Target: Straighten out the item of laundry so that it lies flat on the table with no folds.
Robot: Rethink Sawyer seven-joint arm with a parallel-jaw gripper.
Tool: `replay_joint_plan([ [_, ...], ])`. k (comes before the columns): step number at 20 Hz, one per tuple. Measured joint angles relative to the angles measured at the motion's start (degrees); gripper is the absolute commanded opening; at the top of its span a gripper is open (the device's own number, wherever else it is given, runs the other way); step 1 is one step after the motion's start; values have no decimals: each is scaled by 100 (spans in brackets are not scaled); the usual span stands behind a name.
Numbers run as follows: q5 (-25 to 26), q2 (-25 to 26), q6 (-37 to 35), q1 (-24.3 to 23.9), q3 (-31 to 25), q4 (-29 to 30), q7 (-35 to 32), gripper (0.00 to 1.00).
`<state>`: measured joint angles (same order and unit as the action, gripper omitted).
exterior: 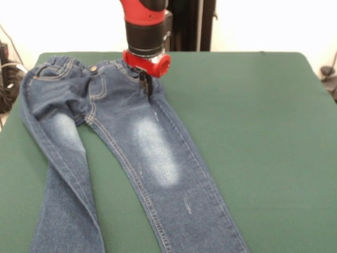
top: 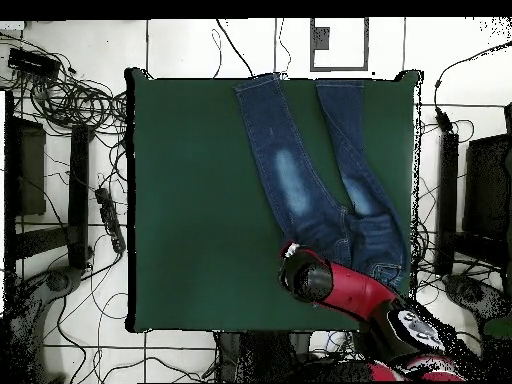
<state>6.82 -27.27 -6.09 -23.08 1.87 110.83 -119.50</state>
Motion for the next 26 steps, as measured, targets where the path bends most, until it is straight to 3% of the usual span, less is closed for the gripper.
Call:
replay_joint_plan([
  [11, -1556, -331, 101, 1501, 366, 234, -329, 0],
  [26, -2456, -450, 763, 2271, 366, 649, -1142, 0],
])
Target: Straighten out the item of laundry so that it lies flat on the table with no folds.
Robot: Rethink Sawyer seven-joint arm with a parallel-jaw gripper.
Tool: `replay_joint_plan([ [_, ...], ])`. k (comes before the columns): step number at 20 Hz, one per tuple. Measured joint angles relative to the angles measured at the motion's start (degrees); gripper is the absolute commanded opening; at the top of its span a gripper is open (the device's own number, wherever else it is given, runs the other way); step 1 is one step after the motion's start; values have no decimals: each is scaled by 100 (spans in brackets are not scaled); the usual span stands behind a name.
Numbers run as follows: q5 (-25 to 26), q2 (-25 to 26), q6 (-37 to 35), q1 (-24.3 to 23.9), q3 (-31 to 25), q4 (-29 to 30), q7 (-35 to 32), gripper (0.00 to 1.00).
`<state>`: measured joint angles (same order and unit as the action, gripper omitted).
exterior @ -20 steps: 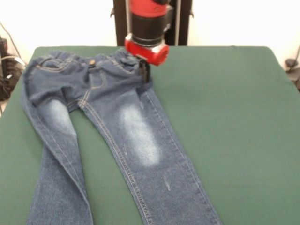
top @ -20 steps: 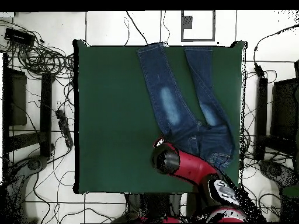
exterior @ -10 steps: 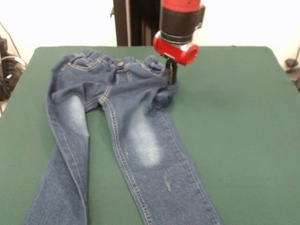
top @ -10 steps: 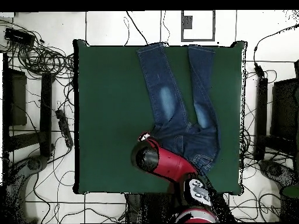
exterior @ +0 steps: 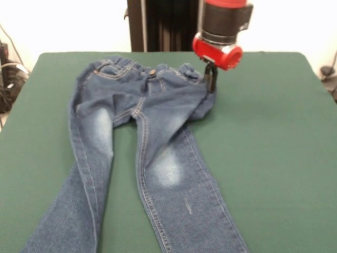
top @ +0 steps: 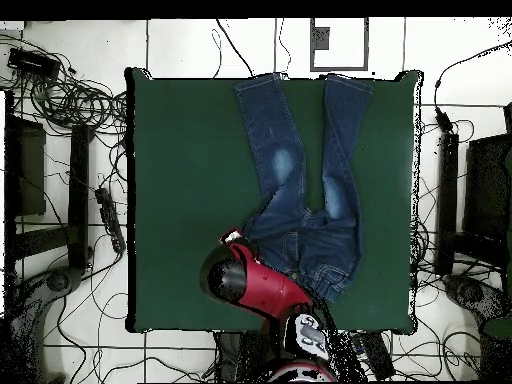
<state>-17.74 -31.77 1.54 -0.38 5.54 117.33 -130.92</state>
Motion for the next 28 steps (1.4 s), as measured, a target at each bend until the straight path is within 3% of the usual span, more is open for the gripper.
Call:
replay_joint_plan([
  [22, -1654, -1034, 27, 1823, -161, 516, -1119, 0],
  [28, -1781, -1102, 27, 1913, -161, 588, -1226, 0],
])
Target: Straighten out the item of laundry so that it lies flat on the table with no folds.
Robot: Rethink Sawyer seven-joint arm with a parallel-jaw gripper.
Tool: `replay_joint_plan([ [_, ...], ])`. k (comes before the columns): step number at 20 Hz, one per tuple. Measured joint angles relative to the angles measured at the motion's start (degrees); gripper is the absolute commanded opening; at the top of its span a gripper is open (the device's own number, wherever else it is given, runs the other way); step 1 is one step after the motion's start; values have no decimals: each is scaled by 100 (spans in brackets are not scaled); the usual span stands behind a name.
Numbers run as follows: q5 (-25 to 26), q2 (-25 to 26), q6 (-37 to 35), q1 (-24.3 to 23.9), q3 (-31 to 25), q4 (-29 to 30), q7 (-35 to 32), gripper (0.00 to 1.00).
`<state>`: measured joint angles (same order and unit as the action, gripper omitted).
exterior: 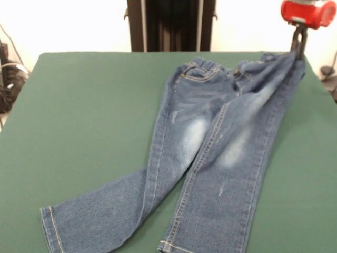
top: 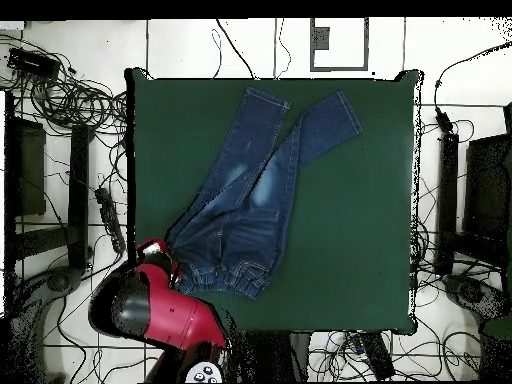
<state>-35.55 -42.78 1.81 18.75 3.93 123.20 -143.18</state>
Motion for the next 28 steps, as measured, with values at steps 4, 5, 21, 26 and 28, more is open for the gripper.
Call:
replay_joint_plan([
  [4, 1, 0, -1, -64, -1, 52, -11, 100],
  [5, 1, 0, -1, -67, -1, 53, -11, 100],
  [21, 952, -83, -705, -1055, 322, -134, -11, 100],
  [26, 1707, -310, -1625, -1862, 495, -476, -11, 100],
  [28, 2048, -381, -1890, -2259, 530, -652, -11, 100],
])
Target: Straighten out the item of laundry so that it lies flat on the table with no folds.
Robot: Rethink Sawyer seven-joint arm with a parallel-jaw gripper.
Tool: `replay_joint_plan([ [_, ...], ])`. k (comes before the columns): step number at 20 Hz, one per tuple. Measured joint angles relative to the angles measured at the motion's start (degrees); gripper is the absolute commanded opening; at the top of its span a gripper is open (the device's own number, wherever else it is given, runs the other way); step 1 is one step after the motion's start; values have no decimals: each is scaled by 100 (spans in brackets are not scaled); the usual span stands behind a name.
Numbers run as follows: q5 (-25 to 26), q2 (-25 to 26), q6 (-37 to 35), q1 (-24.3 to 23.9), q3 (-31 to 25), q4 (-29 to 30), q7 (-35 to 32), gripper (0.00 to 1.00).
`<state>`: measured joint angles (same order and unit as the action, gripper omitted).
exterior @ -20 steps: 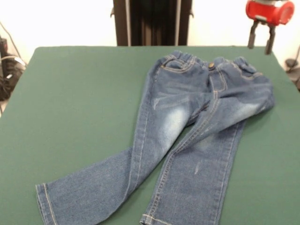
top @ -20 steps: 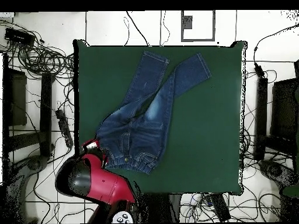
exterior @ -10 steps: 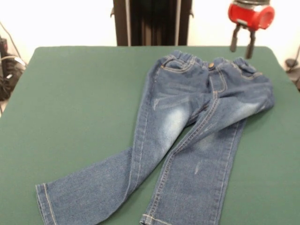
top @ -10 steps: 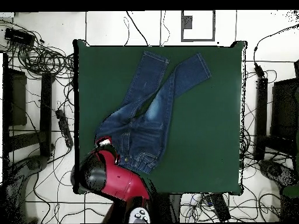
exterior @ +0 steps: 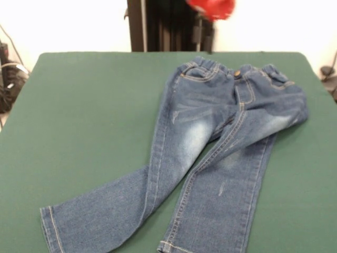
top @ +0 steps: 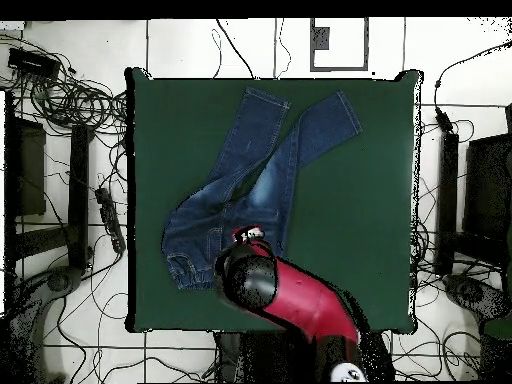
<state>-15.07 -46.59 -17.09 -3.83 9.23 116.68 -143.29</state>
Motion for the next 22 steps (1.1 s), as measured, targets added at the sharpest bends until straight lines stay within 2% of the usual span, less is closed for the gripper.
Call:
replay_joint_plan([
  [5, 695, 54, -138, -790, 15, -387, 0, 100],
  [8, 1107, 308, -49, -1216, 18, -682, 0, 100],
  [14, 1548, 905, 208, -1460, 2, -1089, 0, 100],
  [22, 1662, 1459, 381, -1469, -24, -1218, 0, 100],
])
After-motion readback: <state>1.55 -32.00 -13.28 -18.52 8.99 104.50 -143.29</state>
